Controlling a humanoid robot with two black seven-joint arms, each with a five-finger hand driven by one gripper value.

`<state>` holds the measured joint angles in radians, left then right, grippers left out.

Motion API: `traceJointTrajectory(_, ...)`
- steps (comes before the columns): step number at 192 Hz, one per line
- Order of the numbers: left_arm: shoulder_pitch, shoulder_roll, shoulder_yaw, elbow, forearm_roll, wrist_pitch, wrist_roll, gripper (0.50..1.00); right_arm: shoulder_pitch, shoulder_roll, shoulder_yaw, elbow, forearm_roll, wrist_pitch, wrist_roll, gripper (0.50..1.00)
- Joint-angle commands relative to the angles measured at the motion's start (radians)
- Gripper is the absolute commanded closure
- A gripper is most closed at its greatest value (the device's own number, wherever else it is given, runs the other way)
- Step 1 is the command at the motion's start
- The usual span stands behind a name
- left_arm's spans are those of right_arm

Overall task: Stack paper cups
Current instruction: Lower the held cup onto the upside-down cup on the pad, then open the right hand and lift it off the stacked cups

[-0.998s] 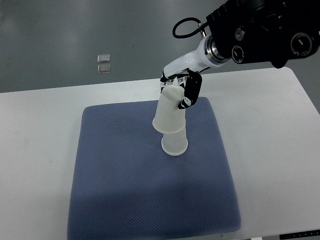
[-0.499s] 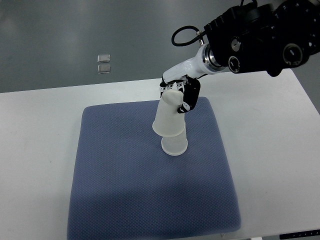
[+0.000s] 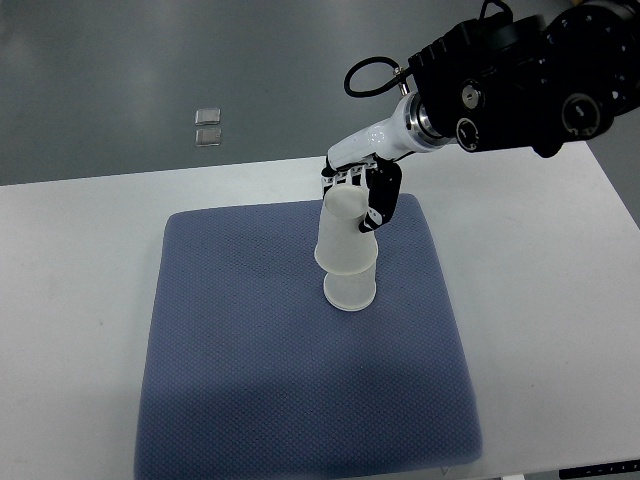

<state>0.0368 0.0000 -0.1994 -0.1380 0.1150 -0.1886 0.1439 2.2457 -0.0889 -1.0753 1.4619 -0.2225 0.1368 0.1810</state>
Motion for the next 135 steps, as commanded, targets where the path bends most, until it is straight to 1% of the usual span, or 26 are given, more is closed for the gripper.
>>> traceJointTrajectory(1, 0.0, 0.0, 0.0, 0.0, 0.0, 0.0, 0.0, 0.5, 0.003, -0.002, 0.0, 0.0, 0.0, 0.004, 0.0, 0.748)
traceJointTrajectory(22, 0.0, 0.0, 0.001, 0.0, 0.0, 0.0, 0.0, 0.5, 0.008, -0.003, 0.0, 0.0, 0.0, 0.01, 0.0, 0.744)
traceJointTrajectory(44, 0.0, 0.0, 0.0, 0.0, 0.0, 0.0, 0.0, 0.5, 0.011, -0.003, 0.0, 0.0, 0.0, 0.012, 0.0, 0.72)
traceJointTrajectory(135, 0.0, 0.0, 0.001, 0.0, 0.0, 0.001, 0.0, 0.5, 0.002, -0.003, 0.002, 0.0, 0.002, -0.002, 0.0, 0.718)
